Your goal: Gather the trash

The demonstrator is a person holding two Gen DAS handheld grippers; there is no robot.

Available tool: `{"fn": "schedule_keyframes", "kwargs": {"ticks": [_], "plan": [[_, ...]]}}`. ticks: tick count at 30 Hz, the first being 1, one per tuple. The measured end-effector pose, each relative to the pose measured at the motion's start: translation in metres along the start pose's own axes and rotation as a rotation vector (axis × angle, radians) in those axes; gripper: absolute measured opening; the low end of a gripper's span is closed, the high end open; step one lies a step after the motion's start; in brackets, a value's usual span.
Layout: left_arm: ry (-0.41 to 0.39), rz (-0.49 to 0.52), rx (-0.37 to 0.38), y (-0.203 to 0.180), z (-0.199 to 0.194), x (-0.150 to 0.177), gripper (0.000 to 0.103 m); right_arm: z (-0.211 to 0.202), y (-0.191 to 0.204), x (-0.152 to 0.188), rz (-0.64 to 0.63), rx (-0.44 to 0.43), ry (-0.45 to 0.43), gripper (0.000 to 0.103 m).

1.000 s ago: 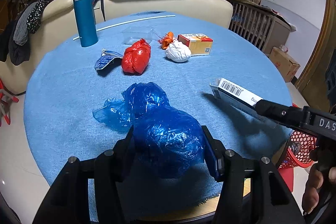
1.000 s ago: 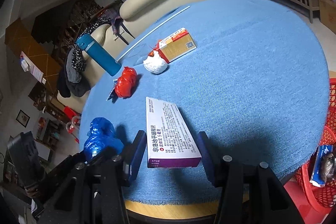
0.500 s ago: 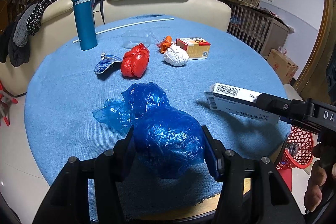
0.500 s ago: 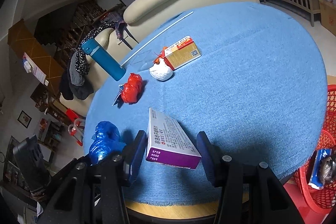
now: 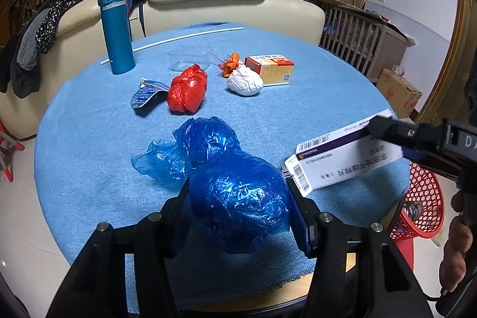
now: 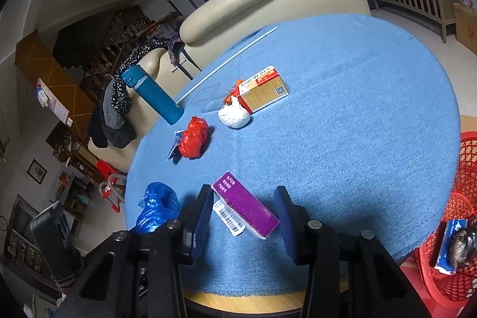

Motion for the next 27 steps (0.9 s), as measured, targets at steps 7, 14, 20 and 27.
{"fn": "schedule_keyframes", "kwargs": {"ticks": [7, 14, 20, 27], "plan": [[-0.008, -0.005, -0.007, 0.003, -0.002, 0.0, 0.059, 0.028, -0.041, 0.018, 0.142, 0.074, 0.108, 0.046], [0.022, -0.031, -0.02, 0.011, 0.01, 0.005, 0.059, 0.015, -0.053, 0.01, 0.096, 0.145, 0.053, 0.059], [0.029, -0.037, -0.026, 0.017, 0.014, 0.007, 0.059, 0.028, -0.047, 0.017, -0.012, 0.175, 0.101, 0.059], [0.031, -0.054, -0.018, 0.022, 0.013, 0.007, 0.059, 0.032, -0.008, 0.018, -0.389, 0.217, 0.127, 0.06]]}}
Point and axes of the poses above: each gripper's, at about its wrist camera, not at the fingertips, and z roughly the way its jaws point, y to its left, x to its underside, the point moved 7 cm from there along z, roughly the way its jaws point, and after that the axes turned 7 degrees about x, right-handed, at the moved point
